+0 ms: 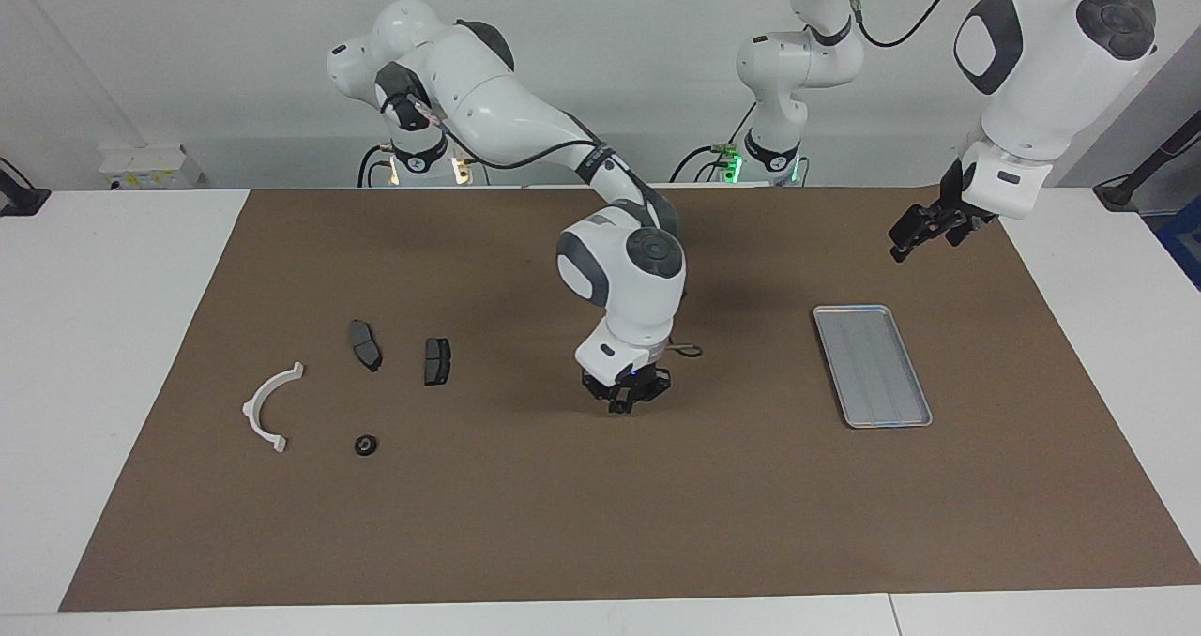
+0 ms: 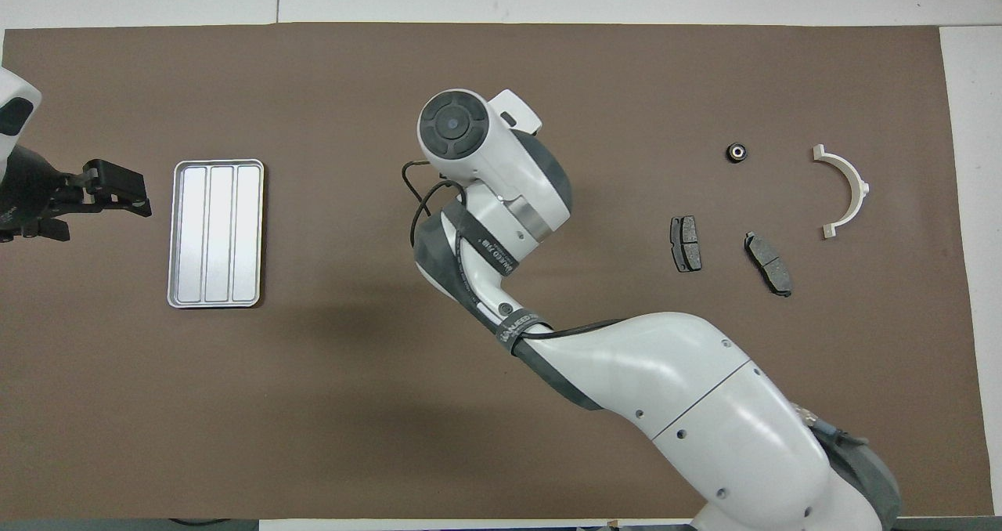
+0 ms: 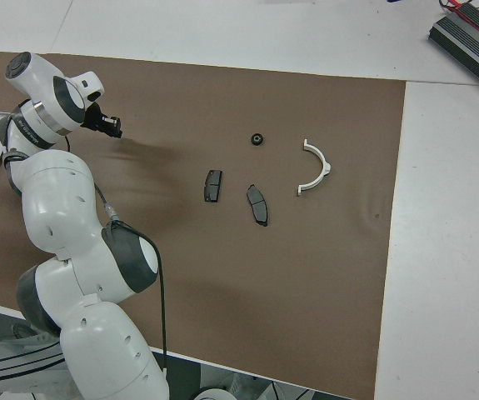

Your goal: Place bearing gear from tray to pile

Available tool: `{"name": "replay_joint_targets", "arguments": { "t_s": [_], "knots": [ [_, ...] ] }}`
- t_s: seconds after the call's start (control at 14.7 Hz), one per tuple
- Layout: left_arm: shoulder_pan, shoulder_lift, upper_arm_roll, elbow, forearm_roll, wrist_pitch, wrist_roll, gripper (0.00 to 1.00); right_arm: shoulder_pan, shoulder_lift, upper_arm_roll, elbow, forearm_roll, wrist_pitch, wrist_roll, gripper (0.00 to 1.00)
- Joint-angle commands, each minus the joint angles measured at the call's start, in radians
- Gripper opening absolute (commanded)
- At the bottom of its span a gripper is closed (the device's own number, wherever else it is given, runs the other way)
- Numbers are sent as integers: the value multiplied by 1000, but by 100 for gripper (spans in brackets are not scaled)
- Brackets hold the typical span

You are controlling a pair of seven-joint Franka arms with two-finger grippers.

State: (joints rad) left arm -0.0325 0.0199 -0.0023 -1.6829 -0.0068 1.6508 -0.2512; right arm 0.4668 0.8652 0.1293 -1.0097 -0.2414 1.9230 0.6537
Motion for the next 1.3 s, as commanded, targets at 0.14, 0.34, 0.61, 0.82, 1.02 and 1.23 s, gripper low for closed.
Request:
{"name": "replay_joint_targets", "arguments": {
  "t_s": [0.14, 0.34, 0.61, 0.82, 1.02, 1.23],
  "knots": [
    [-10, -26, 5, -18, -9, -3, 6, 100, -103, -75, 10, -42, 25, -33, -167, 0],
    [-10, -26, 7, -18, -9, -2, 6, 100, -161, -77, 12, -58, 24, -30, -245, 0],
    [-10, -26, 7, -18, -9, -2, 6, 100, -238, -80, 12, -84, 25, -18, -363, 0],
    [-7, -26, 7, -18, -9, -2, 6, 100, -280, -107, 19, -69, 40, -140, -401, 0],
    [-6, -28, 7, -18, -9, -2, 4, 100, -281, -174, 21, -41, 47, -295, -405, 0],
    [-7, -28, 5, -18, -9, -2, 4, 100, -293, -227, 15, -41, 99, -329, -431, 0]
  ]
}}
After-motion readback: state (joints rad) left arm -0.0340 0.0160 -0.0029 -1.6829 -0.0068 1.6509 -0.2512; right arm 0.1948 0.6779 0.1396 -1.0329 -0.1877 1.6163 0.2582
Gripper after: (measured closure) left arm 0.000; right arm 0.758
